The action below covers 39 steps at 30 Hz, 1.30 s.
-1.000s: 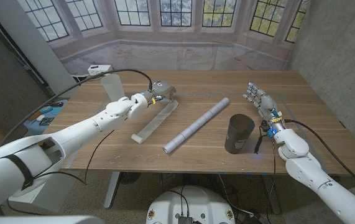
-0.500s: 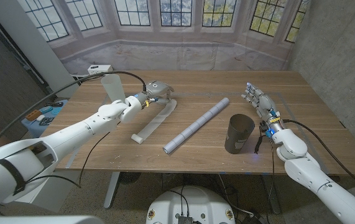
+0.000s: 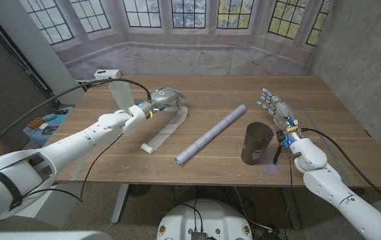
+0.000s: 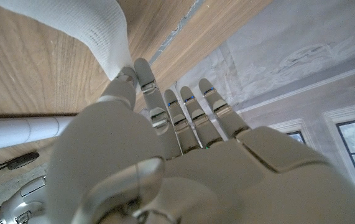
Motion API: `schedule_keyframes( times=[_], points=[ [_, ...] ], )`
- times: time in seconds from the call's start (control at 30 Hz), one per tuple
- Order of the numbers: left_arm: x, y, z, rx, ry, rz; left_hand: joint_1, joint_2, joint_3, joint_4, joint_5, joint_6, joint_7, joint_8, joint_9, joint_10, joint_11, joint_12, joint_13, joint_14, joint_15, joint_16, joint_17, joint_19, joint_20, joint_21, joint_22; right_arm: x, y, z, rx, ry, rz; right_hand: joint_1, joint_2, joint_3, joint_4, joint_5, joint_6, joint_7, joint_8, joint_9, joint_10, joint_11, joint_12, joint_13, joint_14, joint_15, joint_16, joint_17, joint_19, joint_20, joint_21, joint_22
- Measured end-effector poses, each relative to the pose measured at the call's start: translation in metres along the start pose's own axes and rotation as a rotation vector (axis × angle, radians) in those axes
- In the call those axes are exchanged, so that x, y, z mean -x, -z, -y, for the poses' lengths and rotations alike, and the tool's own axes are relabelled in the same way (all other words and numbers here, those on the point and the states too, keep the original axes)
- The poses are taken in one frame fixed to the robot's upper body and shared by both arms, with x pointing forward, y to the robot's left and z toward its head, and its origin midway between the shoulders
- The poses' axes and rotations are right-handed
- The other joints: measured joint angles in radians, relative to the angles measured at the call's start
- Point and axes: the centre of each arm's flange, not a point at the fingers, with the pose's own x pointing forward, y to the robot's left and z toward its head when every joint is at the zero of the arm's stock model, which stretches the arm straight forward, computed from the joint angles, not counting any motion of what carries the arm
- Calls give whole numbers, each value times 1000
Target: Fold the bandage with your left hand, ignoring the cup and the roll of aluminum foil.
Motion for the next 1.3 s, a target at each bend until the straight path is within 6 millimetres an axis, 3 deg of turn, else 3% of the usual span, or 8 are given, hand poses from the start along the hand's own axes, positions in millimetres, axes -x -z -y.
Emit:
schedule_keyframes(
  times=[1.3],
  points=[
    [42, 13, 0, 26, -76, 108, -4, 4, 4, 4, -4, -11, -11, 8, -8, 4, -4, -9, 0, -4, -4, -5, 5, -4, -4, 0, 0, 7, -3, -23, 14, -4, -1, 0, 0, 4, -4, 0, 0, 0, 0, 0, 3, 3, 0, 0, 1, 9, 0, 0, 0, 0, 0, 0]
  ],
)
